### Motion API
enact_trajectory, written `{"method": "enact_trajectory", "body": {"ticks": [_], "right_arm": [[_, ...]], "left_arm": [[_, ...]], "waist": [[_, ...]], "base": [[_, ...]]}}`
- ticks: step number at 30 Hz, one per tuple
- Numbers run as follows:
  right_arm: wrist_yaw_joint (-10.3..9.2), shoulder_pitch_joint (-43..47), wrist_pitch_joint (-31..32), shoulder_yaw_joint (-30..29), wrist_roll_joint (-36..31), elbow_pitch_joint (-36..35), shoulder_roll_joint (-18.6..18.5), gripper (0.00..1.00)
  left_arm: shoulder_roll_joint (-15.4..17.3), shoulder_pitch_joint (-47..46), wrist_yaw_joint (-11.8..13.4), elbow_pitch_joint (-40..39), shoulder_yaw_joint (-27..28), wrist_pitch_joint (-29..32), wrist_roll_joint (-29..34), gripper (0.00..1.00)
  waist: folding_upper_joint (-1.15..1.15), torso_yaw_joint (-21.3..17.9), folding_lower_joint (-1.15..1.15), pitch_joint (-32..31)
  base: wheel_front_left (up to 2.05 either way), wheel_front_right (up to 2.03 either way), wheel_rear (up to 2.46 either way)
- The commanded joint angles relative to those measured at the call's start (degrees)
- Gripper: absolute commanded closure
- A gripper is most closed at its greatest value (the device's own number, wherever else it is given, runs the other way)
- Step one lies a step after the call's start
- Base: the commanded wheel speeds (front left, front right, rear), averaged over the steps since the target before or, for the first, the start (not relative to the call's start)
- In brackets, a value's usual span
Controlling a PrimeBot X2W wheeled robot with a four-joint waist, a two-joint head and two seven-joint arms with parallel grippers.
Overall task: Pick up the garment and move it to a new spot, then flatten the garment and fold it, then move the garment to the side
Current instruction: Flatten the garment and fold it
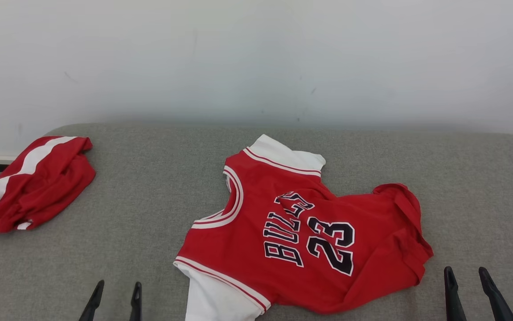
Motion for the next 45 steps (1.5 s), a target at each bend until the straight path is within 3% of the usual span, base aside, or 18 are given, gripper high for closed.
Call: {"method": "enact_trajectory", "body": {"ticks": [1,11,22,34,43,44,45], "right_arm": [[-0.13,-0.66,-0.03,0.05,-0.2,0.26,-0.51,0.0],[-0.14,-6.22,-0.03,3.62,-0.52,10.9,-5.92,0.0],[-0.14,-18.36,-0.03,13.4,-0.7,23.52,-11.14,0.0],[-0.14,-28.15,-0.03,23.19,1.86,32.44,-13.7,0.0],[-0.14,-30.73,-0.03,26.7,3.32,35.15,-14.32,0.0],[-0.14,-30.9,-0.03,27.02,3.65,35.47,-14.33,0.04],[-0.14,-31.05,-0.03,27.43,3.9,35.81,-14.39,0.25]], "left_arm": [[0.19,0.71,0.06,0.14,-0.28,-0.19,-0.46,0.0],[4.59,-4.17,0.06,5.07,-12.3,-0.19,-3.25,0.0],[7.87,-12.03,0.06,16.91,-24.81,-0.19,-8.79,0.0],[7.94,-19.63,0.06,26.3,-30.79,-0.19,-14.09,0.0],[7.11,-22.26,0.06,29.92,-33.01,-0.19,-17.15,0.0],[6.9,-22.35,0.06,30.39,-33.17,-0.19,-17.92,0.0],[6.58,-22.28,0.06,30.96,-33.51,-0.19,-18.93,0.0]], "waist": [[0.0,0.08,0.0,0.1],[0.0,1.15,0.0,1.8],[0.0,1.59,0.0,4.79],[0.0,1.96,0.0,7.81],[0.0,1.91,0.0,8.91],[0.0,1.89,0.0,8.92],[0.0,1.86,0.0,8.91]], "base": [[0.0,0.0,0.0],[0.0,0.0,0.0],[0.0,0.0,0.0],[0.0,0.0,0.0],[0.0,0.0,0.0],[0.0,0.0,0.0],[0.0,0.0,0.0]]}}
